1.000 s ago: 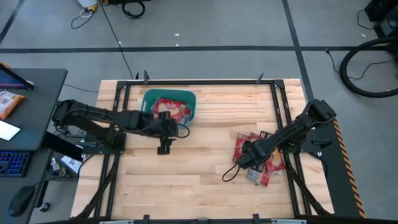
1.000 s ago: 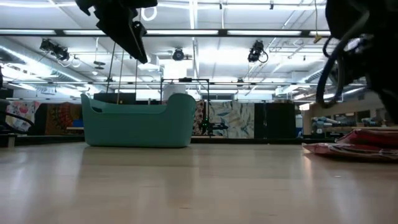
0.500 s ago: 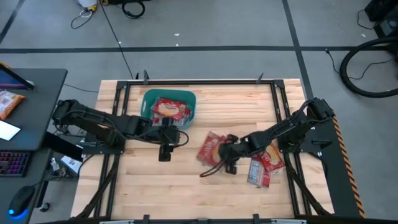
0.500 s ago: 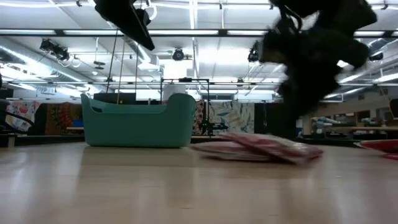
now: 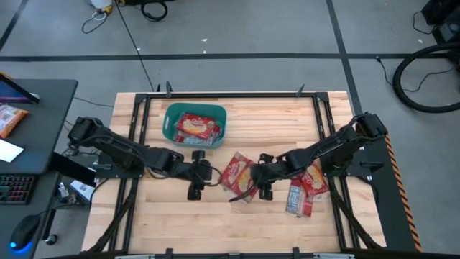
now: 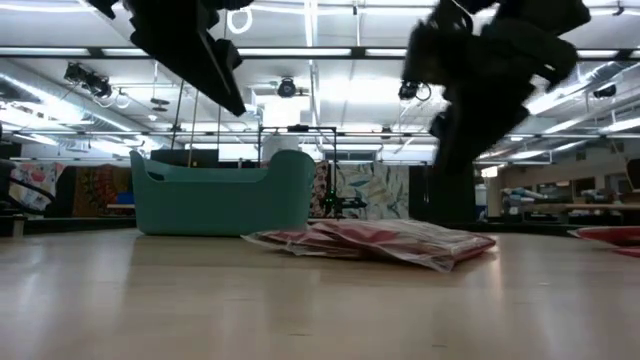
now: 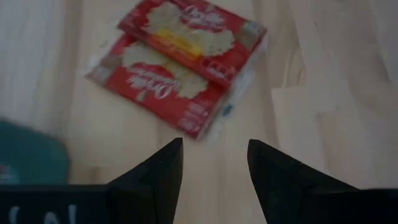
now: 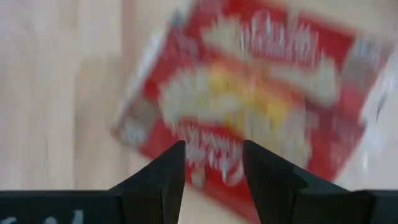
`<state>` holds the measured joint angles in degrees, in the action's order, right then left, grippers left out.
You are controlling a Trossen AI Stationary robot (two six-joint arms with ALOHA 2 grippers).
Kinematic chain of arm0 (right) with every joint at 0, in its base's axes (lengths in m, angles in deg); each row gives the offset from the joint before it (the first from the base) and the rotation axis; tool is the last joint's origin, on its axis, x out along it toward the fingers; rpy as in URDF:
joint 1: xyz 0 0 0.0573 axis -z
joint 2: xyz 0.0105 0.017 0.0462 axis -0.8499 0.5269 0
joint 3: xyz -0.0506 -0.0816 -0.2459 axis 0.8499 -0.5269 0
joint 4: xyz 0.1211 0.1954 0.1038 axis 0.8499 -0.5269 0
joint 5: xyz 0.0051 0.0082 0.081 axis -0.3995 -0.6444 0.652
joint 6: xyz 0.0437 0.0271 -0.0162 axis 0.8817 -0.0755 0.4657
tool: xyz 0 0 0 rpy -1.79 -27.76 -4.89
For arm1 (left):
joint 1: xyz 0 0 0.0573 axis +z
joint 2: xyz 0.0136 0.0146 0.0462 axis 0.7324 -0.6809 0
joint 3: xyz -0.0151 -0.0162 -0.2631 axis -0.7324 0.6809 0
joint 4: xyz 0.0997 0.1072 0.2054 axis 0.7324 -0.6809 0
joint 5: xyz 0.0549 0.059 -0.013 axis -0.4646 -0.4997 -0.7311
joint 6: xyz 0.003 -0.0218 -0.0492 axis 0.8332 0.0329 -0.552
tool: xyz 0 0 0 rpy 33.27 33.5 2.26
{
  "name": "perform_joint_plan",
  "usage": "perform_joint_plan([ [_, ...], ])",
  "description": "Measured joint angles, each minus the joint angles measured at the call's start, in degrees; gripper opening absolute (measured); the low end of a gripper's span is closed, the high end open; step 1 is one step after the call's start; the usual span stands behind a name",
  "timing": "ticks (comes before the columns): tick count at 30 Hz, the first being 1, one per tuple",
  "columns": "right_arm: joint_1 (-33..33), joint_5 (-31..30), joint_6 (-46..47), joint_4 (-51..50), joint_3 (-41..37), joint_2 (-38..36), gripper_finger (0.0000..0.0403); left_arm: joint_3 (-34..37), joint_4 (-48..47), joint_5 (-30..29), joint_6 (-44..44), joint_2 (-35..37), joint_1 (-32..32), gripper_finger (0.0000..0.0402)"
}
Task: Sort popcorn bags into baskets
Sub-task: Put the red popcorn pack into the green bin
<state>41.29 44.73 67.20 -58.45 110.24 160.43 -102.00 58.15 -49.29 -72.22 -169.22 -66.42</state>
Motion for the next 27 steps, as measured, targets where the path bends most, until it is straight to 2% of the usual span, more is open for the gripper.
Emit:
perform_joint_plan([
  [6, -0.97, -1.95, 6.67, -10.58, -1.46, 0.00, 0.0165, -0.02, 7.73, -0.31, -0.77, -6.62, -0.95, 0.0185],
  [10, -1.79, -4.10, 9.66, -15.43, -1.91, 0.00, 0.0164, 0.00, 14.38, -3.98, -0.72, -11.76, -0.34, 0.0185],
  [14, -2.81, -7.29, 11.87, -17.45, -1.93, 0.00, 0.0164, -0.02, 20.19, -6.14, -0.88, -16.83, 0.92, 0.0185],
  [19, -4.83, -9.76, 12.14, -16.71, -1.93, 0.00, 0.0164, -0.06, 25.74, -5.99, -2.48, -22.57, 2.38, 0.0185],
  [23, -6.33, -11.25, 12.17, -15.94, -1.93, -0.07, 0.0164, -0.38, 24.14, -2.94, -1.97, -25.27, 2.84, 0.0185],
  [27, -7.11, -11.47, 12.50, -15.47, -1.93, -0.09, 0.0164, -0.74, 13.93, -1.87, -0.95, -24.88, 3.15, 0.0185],
])
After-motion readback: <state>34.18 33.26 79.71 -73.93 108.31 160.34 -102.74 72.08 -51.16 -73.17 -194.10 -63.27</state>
